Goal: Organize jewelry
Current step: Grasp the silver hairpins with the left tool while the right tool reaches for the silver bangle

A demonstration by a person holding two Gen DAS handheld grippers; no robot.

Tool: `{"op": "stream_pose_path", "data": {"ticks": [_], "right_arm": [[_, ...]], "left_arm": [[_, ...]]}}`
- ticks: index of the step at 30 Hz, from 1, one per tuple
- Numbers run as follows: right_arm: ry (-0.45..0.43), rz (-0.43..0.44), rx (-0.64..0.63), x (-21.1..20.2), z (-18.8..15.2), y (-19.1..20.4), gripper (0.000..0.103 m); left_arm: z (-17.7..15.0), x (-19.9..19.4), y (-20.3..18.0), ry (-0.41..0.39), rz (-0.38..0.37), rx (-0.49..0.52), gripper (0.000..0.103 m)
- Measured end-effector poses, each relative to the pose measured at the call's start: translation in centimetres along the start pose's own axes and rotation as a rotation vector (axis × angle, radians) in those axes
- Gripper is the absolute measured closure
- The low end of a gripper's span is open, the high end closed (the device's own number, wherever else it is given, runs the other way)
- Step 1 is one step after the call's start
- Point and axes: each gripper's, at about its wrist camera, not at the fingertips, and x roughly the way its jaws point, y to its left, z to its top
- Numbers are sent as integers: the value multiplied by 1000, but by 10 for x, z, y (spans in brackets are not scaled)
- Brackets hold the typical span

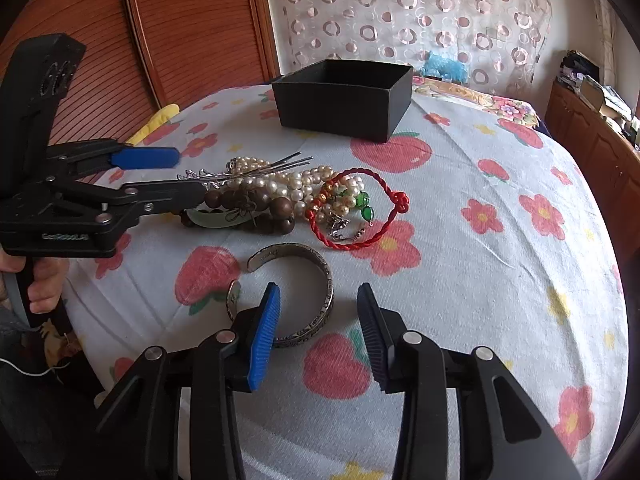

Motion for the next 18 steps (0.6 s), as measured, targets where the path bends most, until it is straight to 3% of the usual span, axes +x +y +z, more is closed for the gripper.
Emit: {"op": "stream_pose_path", "data": {"ticks": [4,6,9,12,18], "right_arm": [[-3,-9,-16,0,-1,2,61],[-4,-12,-17,-1,-1,2,76],[0,13,-8,-2,0,0,89],[-4,15,-18,-3,1,0,97],[-22,9,-38,-7,3,2,97]], "left_arm": [[-1,1,-4,-2,-29,-7,66],[-1,0,-5,-7,-32,-14,69],[-2,-5,-5,-18,-27,-18,69],[0,-12,-4,-42,-22,-29,70],[4,-23,-1,-82,-23,-39,70]]}}
